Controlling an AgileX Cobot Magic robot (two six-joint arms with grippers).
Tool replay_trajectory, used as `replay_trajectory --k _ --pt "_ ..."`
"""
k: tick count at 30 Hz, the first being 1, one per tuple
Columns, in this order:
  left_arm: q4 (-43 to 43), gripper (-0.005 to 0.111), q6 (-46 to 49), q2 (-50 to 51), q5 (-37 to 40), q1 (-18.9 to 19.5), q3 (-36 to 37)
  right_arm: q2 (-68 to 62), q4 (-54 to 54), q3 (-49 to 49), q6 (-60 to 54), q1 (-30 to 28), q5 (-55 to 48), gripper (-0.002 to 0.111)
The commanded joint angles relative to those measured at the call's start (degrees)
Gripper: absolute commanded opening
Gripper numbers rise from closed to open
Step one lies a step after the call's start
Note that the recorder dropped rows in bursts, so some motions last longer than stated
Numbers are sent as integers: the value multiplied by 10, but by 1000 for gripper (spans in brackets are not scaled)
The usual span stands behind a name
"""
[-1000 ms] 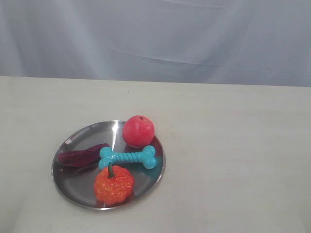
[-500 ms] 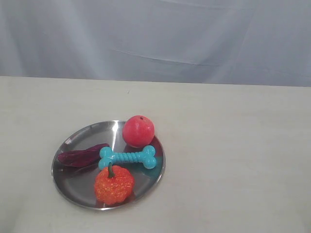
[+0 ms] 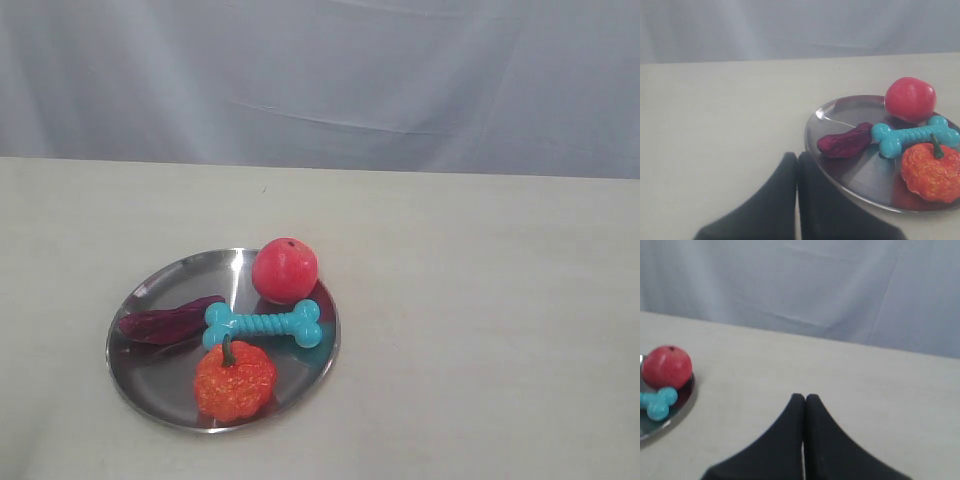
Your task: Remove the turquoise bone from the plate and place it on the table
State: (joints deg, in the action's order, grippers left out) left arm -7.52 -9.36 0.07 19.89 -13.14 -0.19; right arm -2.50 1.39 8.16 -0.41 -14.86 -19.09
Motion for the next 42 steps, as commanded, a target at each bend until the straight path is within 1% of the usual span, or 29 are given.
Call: replay_trajectory --k 1,5,10,15,22,25,29,35,38,42 --pt "0 0 -1 -1 0 -1 2 3 1 71 -3 -3 6 0" --pt "0 0 -1 -1 0 -1 2 3 1 120 -3 -3 6 0" --pt "0 0 -1 -1 0 -1 2 0 1 151 -3 -3 1 0" --pt "0 0 -1 -1 0 -1 2 -8 0 151 -2 -3 0 0" --pt "0 0 -1 -1 0 -1 2 -54 0 151 58 -3 -36 0" --pt "0 0 -1 -1 0 -1 2 -78 -22 151 76 -1 -50 0" --pt "0 0 -1 -1 0 -1 2 -119 -26 165 30 16 -87 -1" --pt "0 0 -1 -1 0 -1 2 -222 -19 250 16 50 -193 0" --pt "0 0 -1 -1 0 -1 2 -277 -14 299 4 79 -215 -1" --pt "0 0 -1 -1 0 -1 2 -348 -3 351 4 131 -226 -1"
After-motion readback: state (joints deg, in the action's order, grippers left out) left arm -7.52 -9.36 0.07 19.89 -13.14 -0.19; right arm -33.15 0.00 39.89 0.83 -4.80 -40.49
